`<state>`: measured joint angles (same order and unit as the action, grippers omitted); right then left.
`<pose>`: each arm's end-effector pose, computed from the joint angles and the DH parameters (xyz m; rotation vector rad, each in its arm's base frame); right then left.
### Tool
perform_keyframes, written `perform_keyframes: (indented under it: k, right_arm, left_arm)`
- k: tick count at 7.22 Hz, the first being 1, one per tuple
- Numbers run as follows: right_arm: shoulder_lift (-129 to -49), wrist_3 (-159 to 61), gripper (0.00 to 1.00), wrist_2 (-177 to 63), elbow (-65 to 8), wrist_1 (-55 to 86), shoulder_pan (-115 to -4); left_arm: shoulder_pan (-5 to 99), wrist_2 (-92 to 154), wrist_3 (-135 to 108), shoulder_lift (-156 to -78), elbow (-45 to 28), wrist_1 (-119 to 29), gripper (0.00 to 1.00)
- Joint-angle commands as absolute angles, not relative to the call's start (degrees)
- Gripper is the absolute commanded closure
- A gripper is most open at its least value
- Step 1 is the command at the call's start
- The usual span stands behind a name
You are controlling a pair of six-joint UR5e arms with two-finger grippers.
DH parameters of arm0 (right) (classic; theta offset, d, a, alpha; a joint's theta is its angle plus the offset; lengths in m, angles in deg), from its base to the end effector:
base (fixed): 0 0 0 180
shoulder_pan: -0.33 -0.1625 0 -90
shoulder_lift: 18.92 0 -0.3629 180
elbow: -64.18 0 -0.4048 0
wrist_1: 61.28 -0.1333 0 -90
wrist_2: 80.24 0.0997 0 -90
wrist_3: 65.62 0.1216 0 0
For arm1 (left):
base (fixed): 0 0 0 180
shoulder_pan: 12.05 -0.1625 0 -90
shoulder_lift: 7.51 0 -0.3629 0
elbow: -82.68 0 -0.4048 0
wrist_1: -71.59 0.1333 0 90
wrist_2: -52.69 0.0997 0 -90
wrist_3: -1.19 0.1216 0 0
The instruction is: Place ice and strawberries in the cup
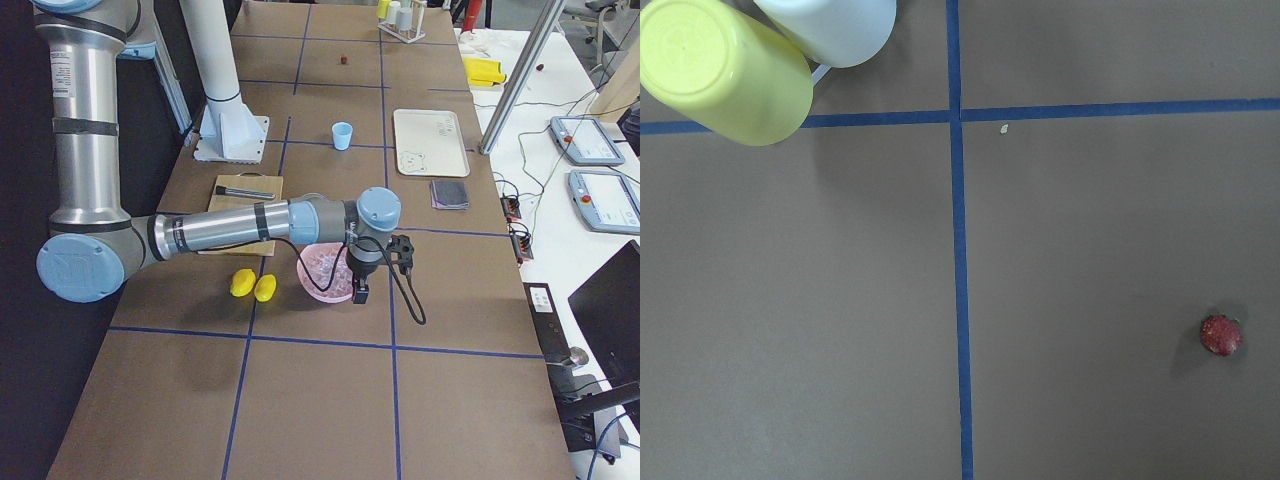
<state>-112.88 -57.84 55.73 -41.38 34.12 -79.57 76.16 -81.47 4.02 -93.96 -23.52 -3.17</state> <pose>-0.0390 -0.4803 0.5164 -0.0235 -0.8079 -0.0817 -0.0339 -0.4694 0.5277 -0.0360 0.7711 0.0592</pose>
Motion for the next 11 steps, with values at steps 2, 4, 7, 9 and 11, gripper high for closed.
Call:
perform_keyframes:
  k: [2, 4, 7, 9, 11]
  right_arm:
    - [-119.79, -54.99, 0.07, 51.07, -44.54, 22.18, -70.72]
    - [-121.49, -53.85, 0.13, 49.48, -44.54, 18.36, -68.58]
    - [-121.22, -47.61, 0.20, 49.31, -44.28, 18.27, -64.63]
    - [-121.14, -47.52, 0.24, 49.13, -44.10, 18.27, -63.83]
    - [-120.87, -47.52, 0.24, 48.35, -43.84, 18.27, -63.22]
  left_arm:
    - [75.84, -81.52, 3.92, -94.00, -23.58, -3.21, 0.00]
    - [75.84, -81.43, 3.91, -94.00, -23.75, -3.21, 0.00]
    - [75.84, -81.52, 3.91, -94.00, -23.75, -3.21, 0.00]
    - [75.84, -81.43, 3.91, -94.08, -23.75, -3.21, 0.00]
    - [75.84, -81.52, 3.91, -94.08, -23.66, -3.12, 0.00]
